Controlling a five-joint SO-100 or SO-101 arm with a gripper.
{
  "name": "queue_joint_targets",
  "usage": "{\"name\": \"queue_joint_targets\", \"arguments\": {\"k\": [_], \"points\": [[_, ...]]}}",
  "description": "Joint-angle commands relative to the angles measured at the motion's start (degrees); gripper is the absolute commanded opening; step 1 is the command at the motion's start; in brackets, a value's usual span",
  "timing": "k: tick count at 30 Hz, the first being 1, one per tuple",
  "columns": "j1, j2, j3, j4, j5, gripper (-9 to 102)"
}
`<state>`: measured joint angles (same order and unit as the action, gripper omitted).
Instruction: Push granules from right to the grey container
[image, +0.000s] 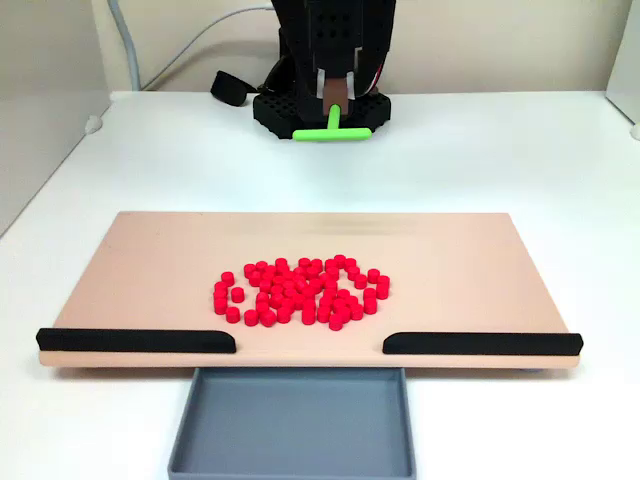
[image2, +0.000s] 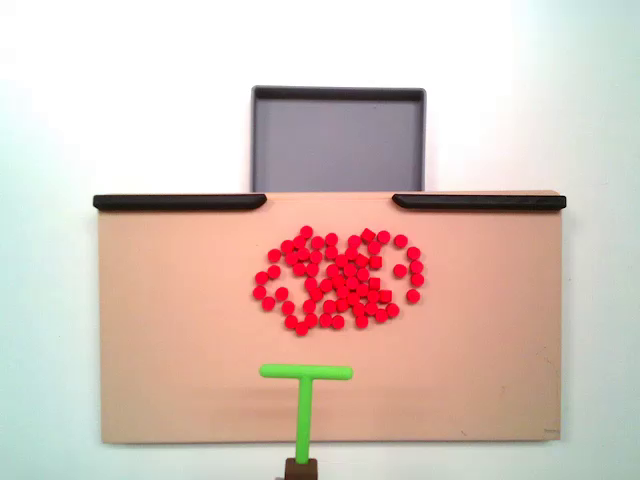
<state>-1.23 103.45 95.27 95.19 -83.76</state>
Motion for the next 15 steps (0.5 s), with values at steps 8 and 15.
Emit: {"name": "queue_joint_targets", "arguments": {"k": [8, 15], "points": [[2.11, -3.87, -2.02, 0.26, -6.06, 0], [2.11, -3.34, -2.02, -0.18, -5.71, 0]]}}
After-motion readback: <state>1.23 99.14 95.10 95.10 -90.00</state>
